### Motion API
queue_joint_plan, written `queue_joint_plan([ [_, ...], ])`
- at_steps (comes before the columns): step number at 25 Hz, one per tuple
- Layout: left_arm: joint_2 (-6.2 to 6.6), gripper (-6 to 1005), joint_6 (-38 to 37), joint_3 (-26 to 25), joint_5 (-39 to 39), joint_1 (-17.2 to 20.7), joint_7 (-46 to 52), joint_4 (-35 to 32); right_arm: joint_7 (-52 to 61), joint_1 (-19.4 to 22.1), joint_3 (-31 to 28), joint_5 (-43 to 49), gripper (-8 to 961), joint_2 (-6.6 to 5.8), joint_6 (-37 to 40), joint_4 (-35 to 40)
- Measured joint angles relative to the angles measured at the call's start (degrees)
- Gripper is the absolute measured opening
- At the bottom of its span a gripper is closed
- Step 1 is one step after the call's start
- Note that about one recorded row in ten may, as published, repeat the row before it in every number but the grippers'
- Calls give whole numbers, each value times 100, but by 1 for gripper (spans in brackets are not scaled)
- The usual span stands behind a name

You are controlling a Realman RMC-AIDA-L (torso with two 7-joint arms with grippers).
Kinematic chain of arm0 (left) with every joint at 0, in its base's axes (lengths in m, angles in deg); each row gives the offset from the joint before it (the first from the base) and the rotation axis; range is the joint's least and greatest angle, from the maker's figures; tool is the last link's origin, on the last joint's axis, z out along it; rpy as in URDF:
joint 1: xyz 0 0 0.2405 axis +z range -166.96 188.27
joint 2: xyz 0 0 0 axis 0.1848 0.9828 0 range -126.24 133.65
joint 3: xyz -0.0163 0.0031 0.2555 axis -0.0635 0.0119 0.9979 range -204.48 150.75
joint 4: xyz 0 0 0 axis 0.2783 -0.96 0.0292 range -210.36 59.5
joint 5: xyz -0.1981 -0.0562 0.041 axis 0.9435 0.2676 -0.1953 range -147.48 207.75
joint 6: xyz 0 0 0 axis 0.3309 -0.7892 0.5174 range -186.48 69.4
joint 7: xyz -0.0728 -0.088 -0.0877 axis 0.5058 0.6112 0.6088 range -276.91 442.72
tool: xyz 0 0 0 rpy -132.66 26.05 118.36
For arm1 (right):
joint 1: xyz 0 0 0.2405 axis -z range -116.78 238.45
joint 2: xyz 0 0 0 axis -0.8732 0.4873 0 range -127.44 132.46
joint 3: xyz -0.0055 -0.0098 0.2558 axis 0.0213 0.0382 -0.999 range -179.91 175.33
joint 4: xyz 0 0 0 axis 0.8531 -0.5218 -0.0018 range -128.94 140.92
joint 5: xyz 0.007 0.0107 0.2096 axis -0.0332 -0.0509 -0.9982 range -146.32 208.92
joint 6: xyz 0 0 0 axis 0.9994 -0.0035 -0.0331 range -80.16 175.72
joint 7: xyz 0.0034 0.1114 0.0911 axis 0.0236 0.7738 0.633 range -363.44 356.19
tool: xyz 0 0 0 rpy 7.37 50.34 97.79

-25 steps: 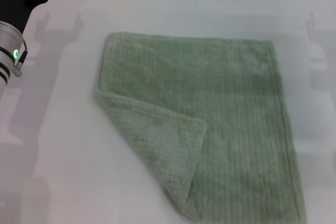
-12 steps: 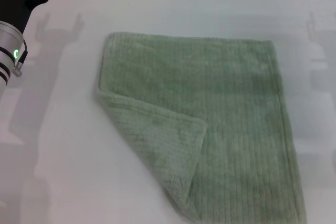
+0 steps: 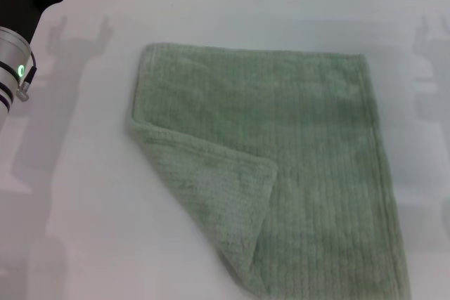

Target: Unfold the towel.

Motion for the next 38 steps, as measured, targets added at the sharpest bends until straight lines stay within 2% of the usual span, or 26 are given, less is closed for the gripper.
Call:
queue_joint_plan([
  [6,0,861,11,0,0,-4,0,-9,-1,18,110,34,209,-4,109,217],
  [11,0,861,11,-1,1,-2,0,-45,-252,190,115,42,21,-43,851,940],
  [15,0,860,-10,-8,0,7,0,-47,-1339,405,-245,20,2,-28,1778,1935],
  [18,0,860,-16,-11,0,15,0,-47,-2139,661,-691,11,-3,-10,2841,2951],
  [22,0,860,-19,-17,0,27,0,-47,-2639,927,-1426,9,-2,1,4398,4097],
  [27,0,860,-22,-26,2,38,0,-45,-2741,924,-2383,134,0,-42,6850,5035],
  [31,0,861,-24,-25,1,38,5,-44,-2745,659,-3268,334,1,-75,8799,5429],
  [34,0,861,-31,-8,0,33,6,-44,-2744,308,-3947,533,2,-101,10075,5452],
  [36,0,861,-33,-2,0,25,7,-47,-2731,23,-4354,797,3,-108,10757,5344],
  [37,0,861,-33,-3,0,21,7,-48,-2718,-265,-4642,1094,3,-134,11271,5134],
  [38,0,861,-33,-1,0,17,8,-49,-2718,-265,-4642,1094,4,-134,11271,5134],
])
